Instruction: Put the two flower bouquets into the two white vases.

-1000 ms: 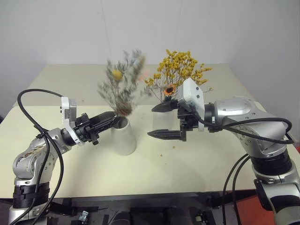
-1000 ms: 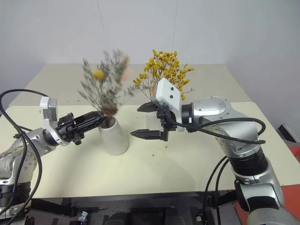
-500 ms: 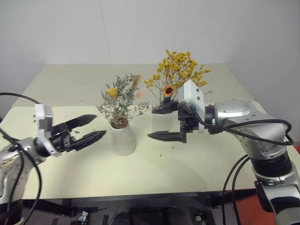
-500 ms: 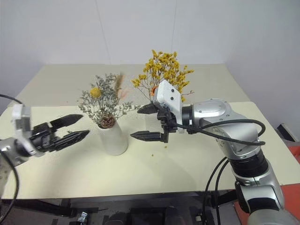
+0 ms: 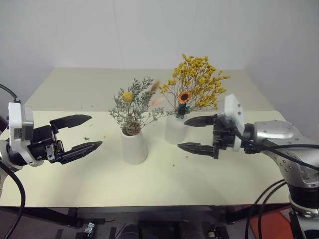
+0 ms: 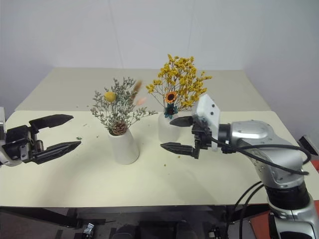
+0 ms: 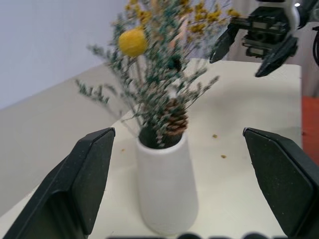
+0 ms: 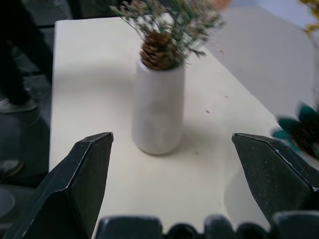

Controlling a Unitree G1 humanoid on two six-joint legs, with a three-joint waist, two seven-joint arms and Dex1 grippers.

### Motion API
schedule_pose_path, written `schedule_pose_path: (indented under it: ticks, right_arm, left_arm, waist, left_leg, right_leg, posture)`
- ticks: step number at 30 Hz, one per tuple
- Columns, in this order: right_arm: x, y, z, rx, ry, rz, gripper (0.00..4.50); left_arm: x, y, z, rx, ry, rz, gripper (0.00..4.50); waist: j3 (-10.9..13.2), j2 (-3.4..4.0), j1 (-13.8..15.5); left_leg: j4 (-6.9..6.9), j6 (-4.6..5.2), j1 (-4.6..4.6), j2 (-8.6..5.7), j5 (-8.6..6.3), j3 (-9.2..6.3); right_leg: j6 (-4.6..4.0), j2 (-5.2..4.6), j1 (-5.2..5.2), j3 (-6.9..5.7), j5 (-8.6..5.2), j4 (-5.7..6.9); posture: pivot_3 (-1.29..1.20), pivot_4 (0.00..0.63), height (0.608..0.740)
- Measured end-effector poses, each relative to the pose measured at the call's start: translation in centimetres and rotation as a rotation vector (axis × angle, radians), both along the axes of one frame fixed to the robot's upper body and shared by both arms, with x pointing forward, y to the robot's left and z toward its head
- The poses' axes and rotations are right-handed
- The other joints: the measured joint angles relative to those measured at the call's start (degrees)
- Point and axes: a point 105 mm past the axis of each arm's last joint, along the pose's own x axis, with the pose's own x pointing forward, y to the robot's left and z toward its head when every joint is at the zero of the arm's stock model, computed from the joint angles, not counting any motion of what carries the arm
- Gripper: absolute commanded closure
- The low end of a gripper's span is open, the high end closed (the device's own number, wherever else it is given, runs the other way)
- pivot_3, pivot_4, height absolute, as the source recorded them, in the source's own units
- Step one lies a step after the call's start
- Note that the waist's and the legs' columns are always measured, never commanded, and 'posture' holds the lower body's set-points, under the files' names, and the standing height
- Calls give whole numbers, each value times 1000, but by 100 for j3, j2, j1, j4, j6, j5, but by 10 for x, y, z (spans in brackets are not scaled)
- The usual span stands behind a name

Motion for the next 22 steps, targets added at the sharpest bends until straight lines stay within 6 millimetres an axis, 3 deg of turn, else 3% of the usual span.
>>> schedule_pose_path:
  ticks: [10,22]
  right_arm:
    - [6,-51,-13,-35,8,-194,0]
    - [8,-68,-19,-67,34,-237,0]
  left_arm:
    - [5,3,6,71,3,-49,16]
    - [9,5,4,71,20,-70,16]
  waist:
    - [-1,-2,-10]
    - [-1,-2,2]
  left_leg:
    - [0,0,4,2,0,4]
    - [0,0,3,3,0,4]
  right_leg:
    - [3,3,3,3,-3,-1]
    - [3,3,3,3,-4,-2]
  posture:
    - [0,150,740]
    - [0,150,740]
